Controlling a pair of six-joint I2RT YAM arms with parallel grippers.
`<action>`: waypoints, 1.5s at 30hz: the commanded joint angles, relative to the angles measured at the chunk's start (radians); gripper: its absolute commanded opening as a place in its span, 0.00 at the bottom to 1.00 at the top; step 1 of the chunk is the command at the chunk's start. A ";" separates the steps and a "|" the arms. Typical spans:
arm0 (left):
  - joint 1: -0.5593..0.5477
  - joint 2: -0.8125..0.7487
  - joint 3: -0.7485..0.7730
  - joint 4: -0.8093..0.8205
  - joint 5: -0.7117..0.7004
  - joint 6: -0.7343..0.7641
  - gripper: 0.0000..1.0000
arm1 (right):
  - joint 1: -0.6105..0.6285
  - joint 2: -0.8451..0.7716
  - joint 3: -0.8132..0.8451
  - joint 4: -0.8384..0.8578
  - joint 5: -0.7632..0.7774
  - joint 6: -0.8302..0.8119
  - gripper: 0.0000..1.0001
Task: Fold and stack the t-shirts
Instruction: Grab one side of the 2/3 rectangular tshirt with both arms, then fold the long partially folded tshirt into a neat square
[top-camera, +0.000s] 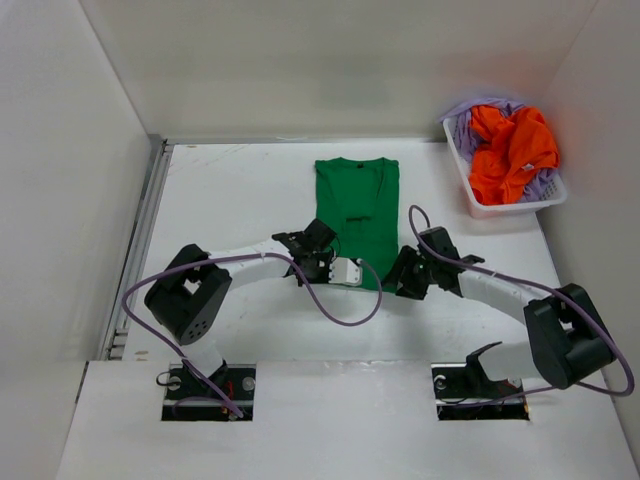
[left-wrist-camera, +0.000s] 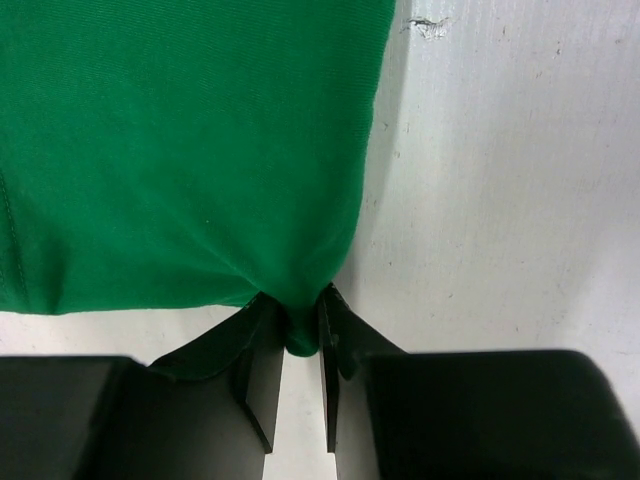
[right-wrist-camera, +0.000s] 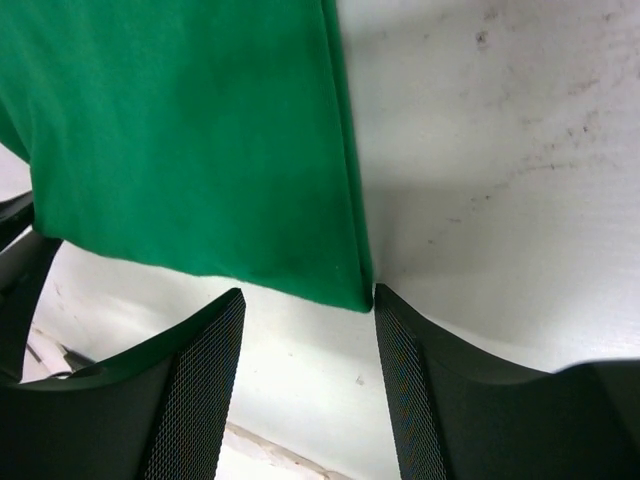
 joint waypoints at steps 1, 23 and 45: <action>-0.010 0.010 0.012 0.003 0.013 -0.036 0.16 | 0.011 -0.004 -0.037 -0.077 0.057 0.010 0.60; -0.045 -0.218 -0.082 -0.238 0.031 -0.133 0.01 | 0.116 -0.275 -0.072 -0.215 0.031 0.082 0.00; 0.137 -0.351 0.328 -0.783 0.404 -0.293 0.06 | 0.358 -0.400 0.302 -0.634 0.117 0.087 0.00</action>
